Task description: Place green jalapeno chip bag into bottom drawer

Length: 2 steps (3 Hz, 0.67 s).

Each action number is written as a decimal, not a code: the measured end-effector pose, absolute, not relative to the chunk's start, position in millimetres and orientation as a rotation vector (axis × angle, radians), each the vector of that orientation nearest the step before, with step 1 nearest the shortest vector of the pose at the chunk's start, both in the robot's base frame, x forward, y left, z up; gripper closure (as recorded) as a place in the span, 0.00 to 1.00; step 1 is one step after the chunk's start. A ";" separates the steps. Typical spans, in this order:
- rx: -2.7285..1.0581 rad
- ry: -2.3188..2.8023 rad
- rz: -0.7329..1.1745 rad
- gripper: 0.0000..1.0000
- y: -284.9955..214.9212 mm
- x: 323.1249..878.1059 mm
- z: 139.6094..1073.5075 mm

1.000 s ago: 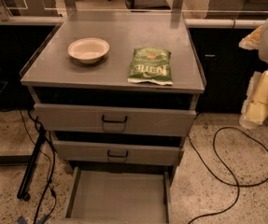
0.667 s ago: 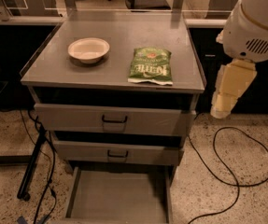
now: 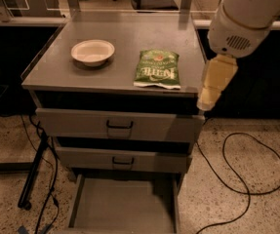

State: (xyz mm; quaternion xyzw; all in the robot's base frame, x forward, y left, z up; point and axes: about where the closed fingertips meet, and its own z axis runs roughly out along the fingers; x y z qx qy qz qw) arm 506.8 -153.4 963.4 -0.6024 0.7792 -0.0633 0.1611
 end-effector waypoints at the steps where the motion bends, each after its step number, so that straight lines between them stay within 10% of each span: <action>1: -1.736 2.206 -0.192 0.00 -134.9 535.8 949.8; 2: -1.759 2.208 -0.198 0.00 -124.2 557.6 933.7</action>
Offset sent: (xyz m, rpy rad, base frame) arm 0.0761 0.0402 -0.0492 -0.0377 0.0192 0.0367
